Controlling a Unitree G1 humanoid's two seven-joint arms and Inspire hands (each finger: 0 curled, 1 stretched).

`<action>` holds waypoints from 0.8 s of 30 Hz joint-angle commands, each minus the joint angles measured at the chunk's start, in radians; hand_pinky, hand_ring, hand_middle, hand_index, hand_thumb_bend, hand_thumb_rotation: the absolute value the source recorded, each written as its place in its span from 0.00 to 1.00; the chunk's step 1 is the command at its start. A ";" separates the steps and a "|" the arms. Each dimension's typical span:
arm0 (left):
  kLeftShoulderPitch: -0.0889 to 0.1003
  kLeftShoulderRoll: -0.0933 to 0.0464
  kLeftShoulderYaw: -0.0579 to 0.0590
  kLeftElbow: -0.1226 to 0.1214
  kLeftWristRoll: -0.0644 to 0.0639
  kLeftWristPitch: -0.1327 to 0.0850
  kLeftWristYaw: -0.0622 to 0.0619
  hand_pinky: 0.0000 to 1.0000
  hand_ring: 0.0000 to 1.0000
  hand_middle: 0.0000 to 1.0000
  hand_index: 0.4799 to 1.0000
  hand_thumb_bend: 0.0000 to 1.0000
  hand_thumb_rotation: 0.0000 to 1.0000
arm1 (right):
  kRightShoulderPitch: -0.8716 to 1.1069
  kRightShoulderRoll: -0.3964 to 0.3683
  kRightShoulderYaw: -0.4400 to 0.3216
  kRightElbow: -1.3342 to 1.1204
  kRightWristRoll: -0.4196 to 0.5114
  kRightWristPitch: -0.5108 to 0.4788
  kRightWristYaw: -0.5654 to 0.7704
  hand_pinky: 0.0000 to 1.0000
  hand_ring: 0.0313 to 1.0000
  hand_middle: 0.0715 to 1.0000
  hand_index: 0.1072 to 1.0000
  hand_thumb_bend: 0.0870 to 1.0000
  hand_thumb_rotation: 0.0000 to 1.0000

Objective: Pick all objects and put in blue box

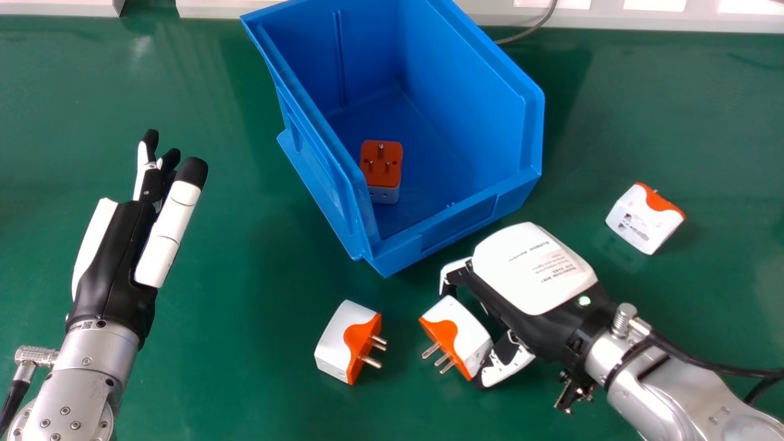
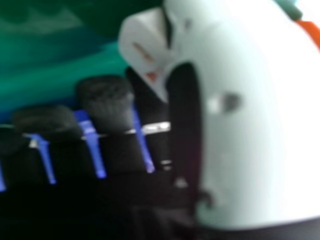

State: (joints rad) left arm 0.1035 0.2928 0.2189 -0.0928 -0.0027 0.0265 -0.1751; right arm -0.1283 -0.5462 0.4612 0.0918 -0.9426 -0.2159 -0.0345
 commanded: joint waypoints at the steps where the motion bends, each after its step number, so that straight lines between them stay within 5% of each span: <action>1: -0.002 0.013 0.009 -0.016 -0.013 -0.015 -0.006 1.00 1.00 1.00 1.00 0.83 1.00 | 0.027 -0.022 -0.020 -0.028 0.007 0.003 0.013 0.02 0.04 0.07 0.41 0.46 0.12; 10: -0.001 0.018 0.015 -0.014 -0.019 -0.021 -0.016 1.00 1.00 1.00 1.00 0.83 1.00 | 0.110 -0.034 -0.076 -0.176 0.039 0.034 0.092 0.05 0.07 0.12 0.41 0.45 0.13; 24: -0.017 0.024 0.026 0.027 -0.023 -0.049 -0.029 1.00 1.00 1.00 1.00 0.79 1.00 | 0.270 -0.022 -0.281 -0.557 0.139 0.094 0.204 0.05 0.07 0.12 0.41 0.45 0.14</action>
State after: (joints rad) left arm 0.0950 0.3000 0.2369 -0.0584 -0.0142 0.0027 -0.2002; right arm 0.1403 -0.5823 0.2117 -0.4086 -0.8255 -0.1318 0.1697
